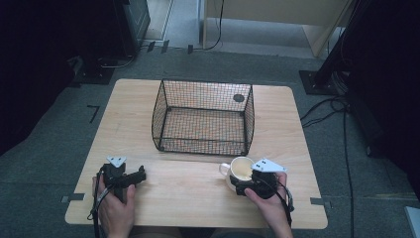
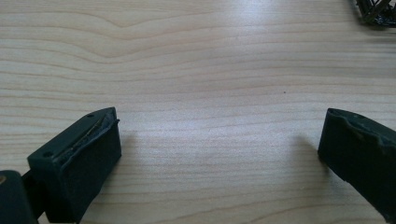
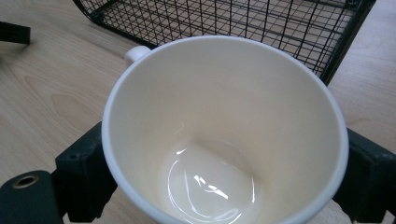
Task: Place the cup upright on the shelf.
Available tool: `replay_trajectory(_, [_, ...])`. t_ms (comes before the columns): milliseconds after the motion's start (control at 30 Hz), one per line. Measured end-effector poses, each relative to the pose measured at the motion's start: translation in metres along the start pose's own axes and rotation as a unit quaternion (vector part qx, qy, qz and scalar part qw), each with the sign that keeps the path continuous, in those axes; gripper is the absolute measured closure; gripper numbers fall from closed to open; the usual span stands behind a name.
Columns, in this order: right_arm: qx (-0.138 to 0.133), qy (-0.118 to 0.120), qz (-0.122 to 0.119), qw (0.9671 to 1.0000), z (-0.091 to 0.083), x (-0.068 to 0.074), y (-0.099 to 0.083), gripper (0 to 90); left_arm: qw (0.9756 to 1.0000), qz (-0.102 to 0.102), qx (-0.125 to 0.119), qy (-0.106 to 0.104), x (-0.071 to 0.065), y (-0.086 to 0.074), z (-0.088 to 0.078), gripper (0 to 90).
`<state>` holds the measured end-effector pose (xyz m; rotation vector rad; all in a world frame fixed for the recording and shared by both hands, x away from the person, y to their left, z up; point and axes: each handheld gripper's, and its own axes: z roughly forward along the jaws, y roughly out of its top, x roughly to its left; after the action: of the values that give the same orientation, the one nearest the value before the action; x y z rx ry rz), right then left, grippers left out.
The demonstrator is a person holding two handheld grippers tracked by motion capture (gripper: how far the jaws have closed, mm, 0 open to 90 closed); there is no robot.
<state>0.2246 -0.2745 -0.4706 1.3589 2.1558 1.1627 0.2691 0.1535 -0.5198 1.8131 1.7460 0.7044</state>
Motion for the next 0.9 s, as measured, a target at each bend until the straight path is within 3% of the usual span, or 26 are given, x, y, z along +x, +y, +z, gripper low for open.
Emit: replay_trajectory(900, [-0.019,0.037,-0.02,0.9989,-0.011,0.018,0.04,9.6,1.0,0.0,0.0,0.0,0.0,0.0,0.0,0.0])
